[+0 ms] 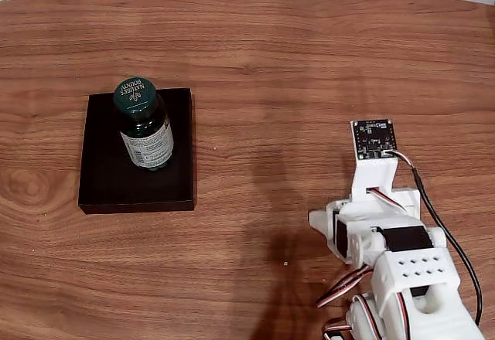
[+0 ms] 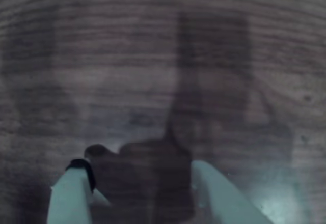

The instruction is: Pick up the pill bottle and place it in the black box.

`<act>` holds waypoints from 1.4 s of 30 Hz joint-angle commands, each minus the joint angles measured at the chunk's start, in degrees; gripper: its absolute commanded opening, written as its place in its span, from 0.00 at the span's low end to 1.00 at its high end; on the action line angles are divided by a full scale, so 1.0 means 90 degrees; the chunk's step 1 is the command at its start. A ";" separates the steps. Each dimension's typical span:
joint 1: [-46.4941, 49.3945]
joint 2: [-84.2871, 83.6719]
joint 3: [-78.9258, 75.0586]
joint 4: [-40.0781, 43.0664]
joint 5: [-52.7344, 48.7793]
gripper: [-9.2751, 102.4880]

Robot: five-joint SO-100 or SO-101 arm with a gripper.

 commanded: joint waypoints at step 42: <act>0.0313 0.3477 0.0020 0.2588 -0.4746 0.20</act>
